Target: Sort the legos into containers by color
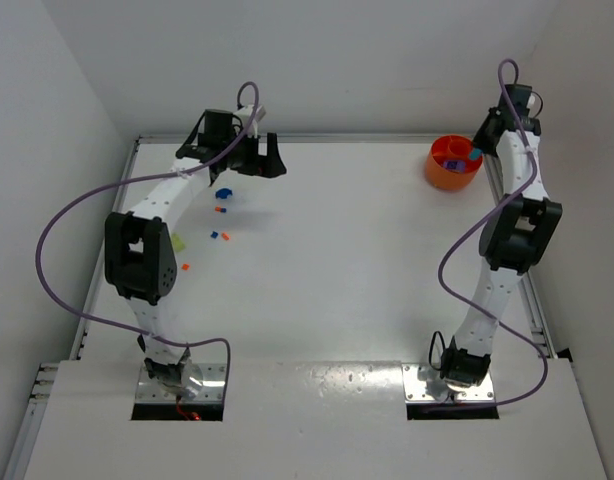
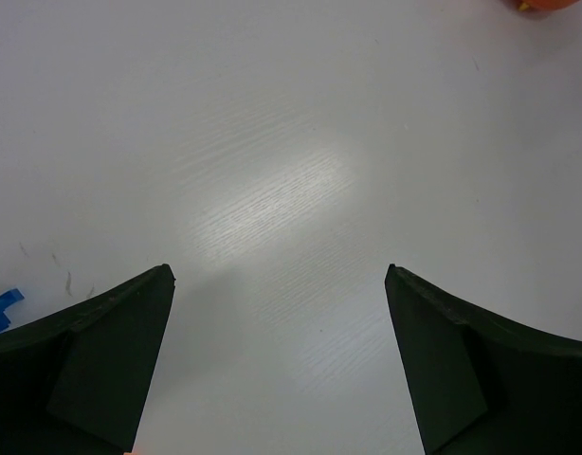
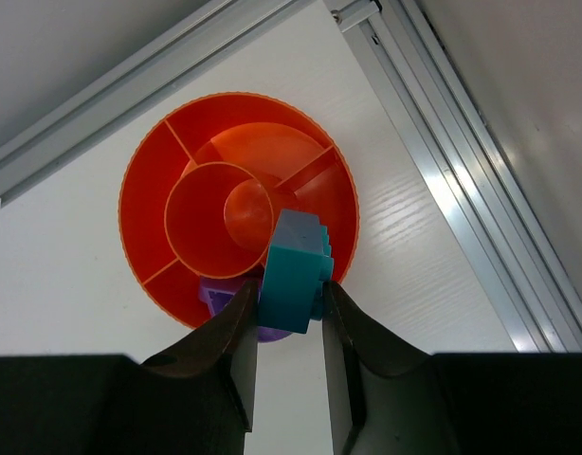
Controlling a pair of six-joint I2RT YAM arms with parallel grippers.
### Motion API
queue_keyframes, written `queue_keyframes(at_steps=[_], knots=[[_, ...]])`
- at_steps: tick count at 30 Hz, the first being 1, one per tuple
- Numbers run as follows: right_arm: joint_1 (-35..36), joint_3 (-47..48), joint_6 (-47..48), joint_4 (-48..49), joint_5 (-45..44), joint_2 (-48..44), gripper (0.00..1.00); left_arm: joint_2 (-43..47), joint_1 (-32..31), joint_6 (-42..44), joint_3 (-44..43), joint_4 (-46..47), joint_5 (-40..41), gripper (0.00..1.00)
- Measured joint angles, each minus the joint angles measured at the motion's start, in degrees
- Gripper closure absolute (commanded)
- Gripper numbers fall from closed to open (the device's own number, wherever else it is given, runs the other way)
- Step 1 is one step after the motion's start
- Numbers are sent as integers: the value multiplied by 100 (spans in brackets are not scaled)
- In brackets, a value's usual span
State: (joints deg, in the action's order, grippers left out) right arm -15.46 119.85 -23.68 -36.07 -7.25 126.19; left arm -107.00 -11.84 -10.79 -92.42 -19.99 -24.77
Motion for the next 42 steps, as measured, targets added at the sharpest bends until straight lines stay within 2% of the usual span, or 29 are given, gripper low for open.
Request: queue_keyframes(at_steps=[8, 12, 13, 16, 18, 25, 31, 33, 37, 42], knots=[[2, 136, -17, 11, 0, 247, 95, -122, 0, 81, -181, -136, -9, 0], [2, 157, -17, 13, 24, 323, 84, -210, 0, 127, -304, -227, 26, 0], [2, 160, -17, 20, 26, 345, 69, -256, 0, 122, -361, -304, 59, 0], [2, 188, -39, 35, 39, 415, 41, -476, 17, 105, -614, -466, 109, 0], [2, 190, -33, 48, 44, 459, 34, -566, 46, 107, -640, -525, 72, 0], [2, 188, -11, 46, 398, 459, 32, -374, 339, 339, -297, -544, -278, 0], [39, -358, 133, 46, 1161, -208, 32, 623, 1123, 743, 616, -544, -138, 0], [114, -595, 295, 50, 1429, -614, 32, 1049, 1515, 1012, 887, -660, 79, 5], [437, -850, 702, 79, 1952, -1270, 32, 1746, 2264, 1902, 1368, -1172, 428, 23], [931, -1097, 1047, 94, 2461, -1513, 32, 2046, 2951, 2863, 2039, -1950, 737, 28]])
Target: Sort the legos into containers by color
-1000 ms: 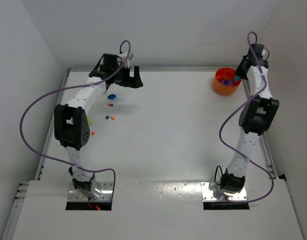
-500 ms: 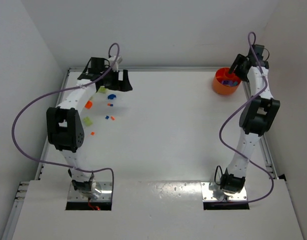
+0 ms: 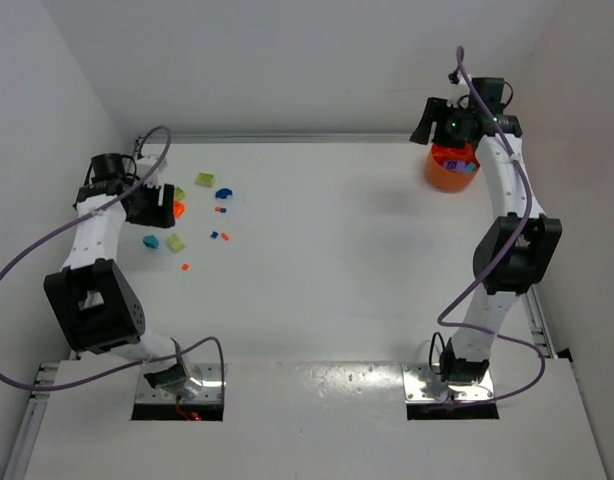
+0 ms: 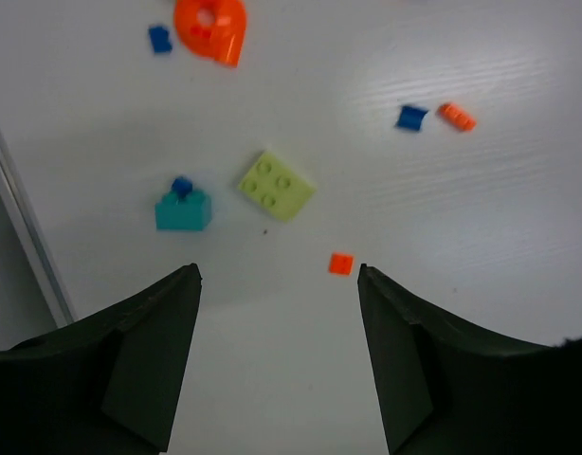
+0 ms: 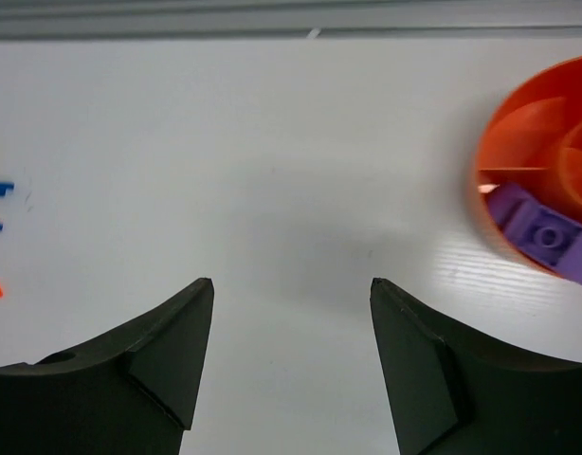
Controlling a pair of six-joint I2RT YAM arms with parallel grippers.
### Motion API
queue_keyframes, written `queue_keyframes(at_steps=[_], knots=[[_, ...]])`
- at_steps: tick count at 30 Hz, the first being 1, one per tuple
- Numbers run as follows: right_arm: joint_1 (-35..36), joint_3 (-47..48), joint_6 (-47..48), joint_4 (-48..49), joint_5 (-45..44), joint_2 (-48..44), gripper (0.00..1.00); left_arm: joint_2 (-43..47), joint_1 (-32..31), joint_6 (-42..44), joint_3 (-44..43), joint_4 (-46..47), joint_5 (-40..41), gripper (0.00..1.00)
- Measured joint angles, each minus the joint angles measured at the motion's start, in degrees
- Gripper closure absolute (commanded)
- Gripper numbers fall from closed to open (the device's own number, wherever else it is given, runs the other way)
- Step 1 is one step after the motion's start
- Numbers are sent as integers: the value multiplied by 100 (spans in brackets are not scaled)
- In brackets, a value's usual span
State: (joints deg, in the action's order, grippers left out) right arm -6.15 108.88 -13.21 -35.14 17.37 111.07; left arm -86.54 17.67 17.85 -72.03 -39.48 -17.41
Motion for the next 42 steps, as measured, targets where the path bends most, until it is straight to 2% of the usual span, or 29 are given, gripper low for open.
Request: queue_keyframes(at_steps=[3, 7, 14, 18, 27, 42], knots=[[245, -149, 87, -81, 188, 17, 31, -184, 442, 72, 109, -245, 334, 26], [415, -179, 131, -101, 293, 74, 31, -546, 841, -256, 107, -286, 800, 22], [525, -210, 131, -90, 391, 96, 31, -935, 852, -221, -50, -295, 817, 20], [564, -313, 131, -92, 393, 96, 31, -1484, 850, 212, -487, -378, 643, 28], [619, -411, 131, -94, 382, 96, 30, -2391, 850, 748, -1047, -372, 573, 38], [636, -632, 131, -94, 319, 85, 30, -2605, 813, 1012, -1075, -413, 424, 48]])
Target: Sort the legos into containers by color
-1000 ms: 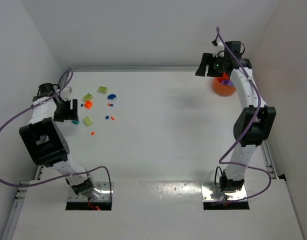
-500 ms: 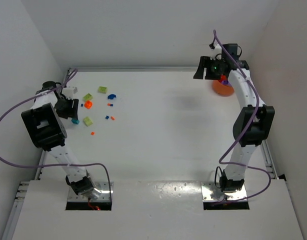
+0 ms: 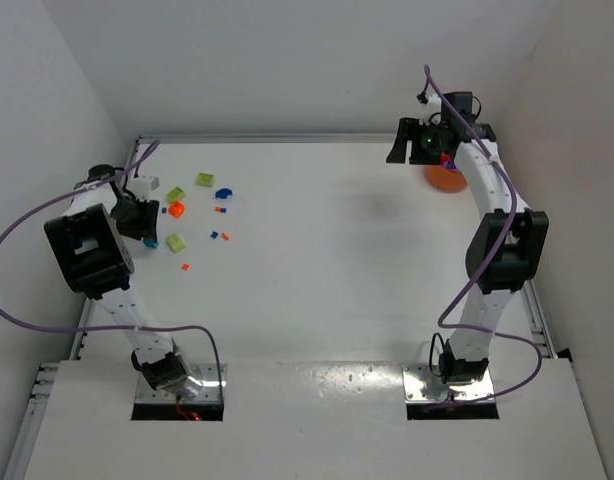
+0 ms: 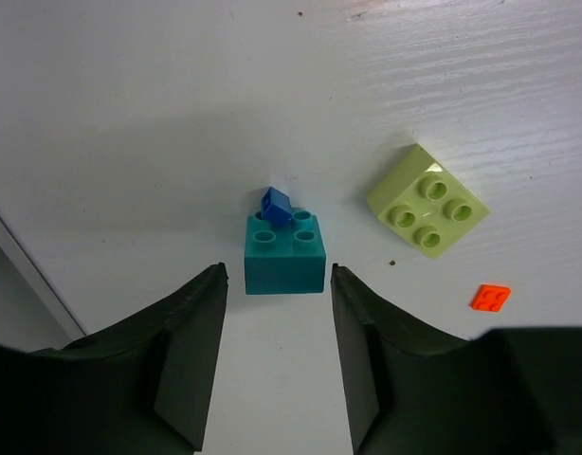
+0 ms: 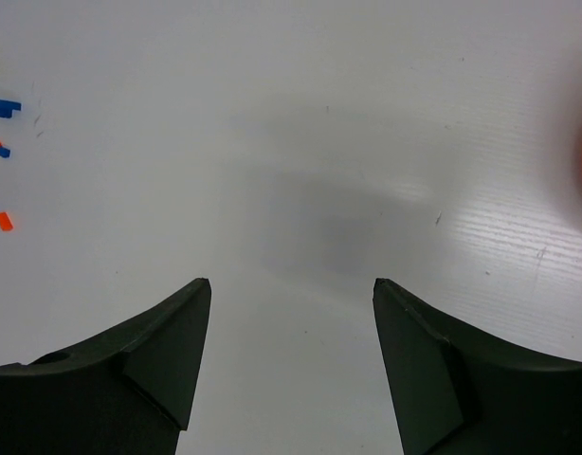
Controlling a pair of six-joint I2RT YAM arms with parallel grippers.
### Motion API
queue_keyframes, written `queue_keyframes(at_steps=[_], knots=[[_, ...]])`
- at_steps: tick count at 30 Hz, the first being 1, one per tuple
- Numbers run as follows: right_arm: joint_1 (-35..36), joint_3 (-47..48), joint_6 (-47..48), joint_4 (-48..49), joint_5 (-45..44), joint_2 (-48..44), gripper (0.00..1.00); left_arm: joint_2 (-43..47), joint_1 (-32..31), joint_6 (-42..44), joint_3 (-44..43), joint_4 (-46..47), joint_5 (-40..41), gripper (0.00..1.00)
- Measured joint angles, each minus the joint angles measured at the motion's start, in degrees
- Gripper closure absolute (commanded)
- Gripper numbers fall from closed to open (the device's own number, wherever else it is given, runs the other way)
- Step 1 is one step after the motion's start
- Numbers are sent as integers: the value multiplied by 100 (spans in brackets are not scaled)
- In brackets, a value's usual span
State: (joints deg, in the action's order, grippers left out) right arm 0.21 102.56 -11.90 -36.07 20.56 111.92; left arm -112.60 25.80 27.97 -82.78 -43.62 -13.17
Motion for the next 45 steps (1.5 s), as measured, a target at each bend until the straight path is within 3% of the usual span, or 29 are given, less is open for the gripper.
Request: queue_keyframes(at_steps=[11, 15, 22, 26, 32, 37, 45], knots=[[44, -2, 0, 2, -42, 0, 30, -282, -74, 7, 2, -4, -48, 55], [66, 0, 0, 0, -44, 0, 30, -332, -74, 4, 2, -7, -61, 70], [79, -2, 28, 2, 114, 0, 30, -319, -72, 31, -4, -63, -330, 76], [186, -11, 232, 4, 820, 0, 30, -337, -74, 55, -442, -791, -1416, 76], [866, -11, 710, 11, 1587, 0, 29, -787, -162, -251, -2251, -1873, -3943, 76], [1633, -181, 1134, 498, 1753, -48, 29, -859, -573, -640, -1996, -2142, -5147, 75], [2636, -1202, 1412, 2323, 1930, -271, 31, -800, -1202, -1534, -953, -1799, -6614, 75]])
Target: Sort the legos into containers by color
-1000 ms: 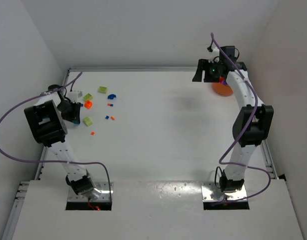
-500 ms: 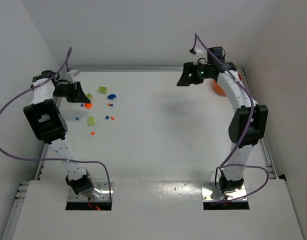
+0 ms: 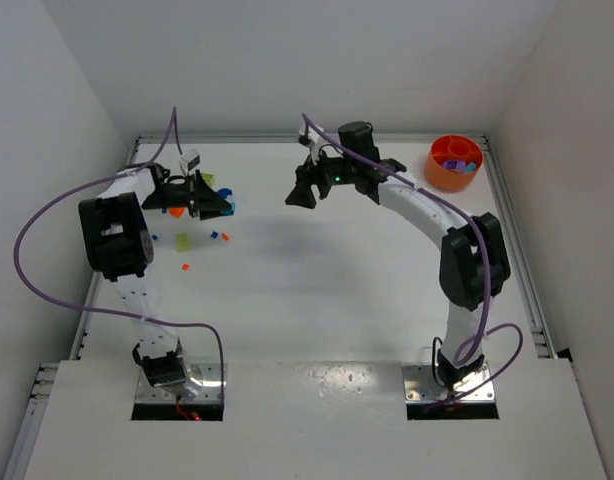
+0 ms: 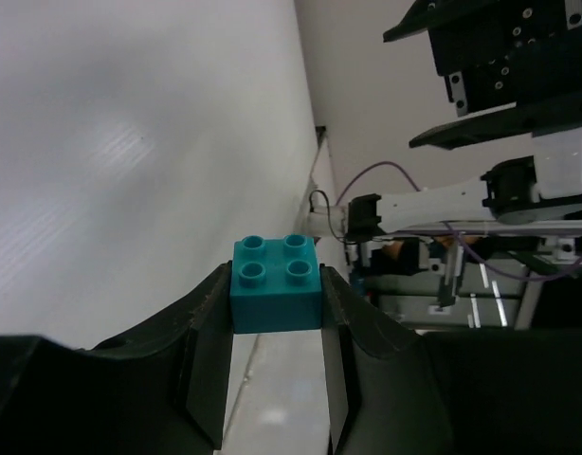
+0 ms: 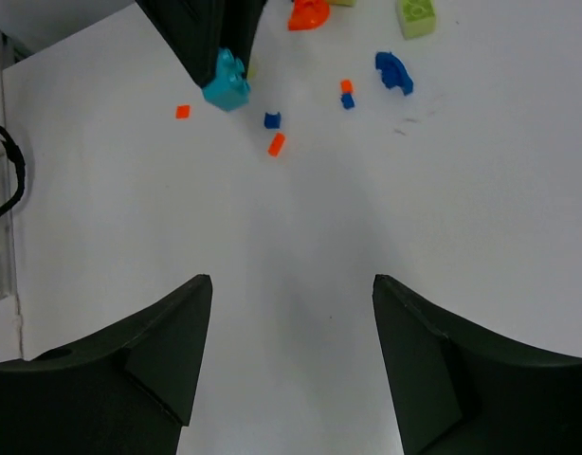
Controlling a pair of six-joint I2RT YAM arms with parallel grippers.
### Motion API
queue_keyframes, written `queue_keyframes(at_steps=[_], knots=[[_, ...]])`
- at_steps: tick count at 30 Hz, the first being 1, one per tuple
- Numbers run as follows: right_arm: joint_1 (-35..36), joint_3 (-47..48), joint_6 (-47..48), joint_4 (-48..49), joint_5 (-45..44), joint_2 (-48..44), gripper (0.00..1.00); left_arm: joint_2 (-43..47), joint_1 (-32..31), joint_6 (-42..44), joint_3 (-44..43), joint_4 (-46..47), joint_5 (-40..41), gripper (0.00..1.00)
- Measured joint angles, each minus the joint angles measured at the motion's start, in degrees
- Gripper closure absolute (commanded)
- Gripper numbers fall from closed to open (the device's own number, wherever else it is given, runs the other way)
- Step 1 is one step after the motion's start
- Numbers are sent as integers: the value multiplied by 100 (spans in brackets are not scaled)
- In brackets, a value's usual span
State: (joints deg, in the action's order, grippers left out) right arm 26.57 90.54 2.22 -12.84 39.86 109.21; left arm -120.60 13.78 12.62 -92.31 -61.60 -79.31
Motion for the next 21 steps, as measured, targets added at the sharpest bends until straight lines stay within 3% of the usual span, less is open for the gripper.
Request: queue_keyframes(at_steps=[9, 21], knots=[[518, -763, 144, 1366, 131, -20, 33, 448, -229, -723, 592, 411, -310, 71], [1025, -909, 424, 2037, 125, -31, 34, 866, -863, -1032, 654, 673, -426, 71]])
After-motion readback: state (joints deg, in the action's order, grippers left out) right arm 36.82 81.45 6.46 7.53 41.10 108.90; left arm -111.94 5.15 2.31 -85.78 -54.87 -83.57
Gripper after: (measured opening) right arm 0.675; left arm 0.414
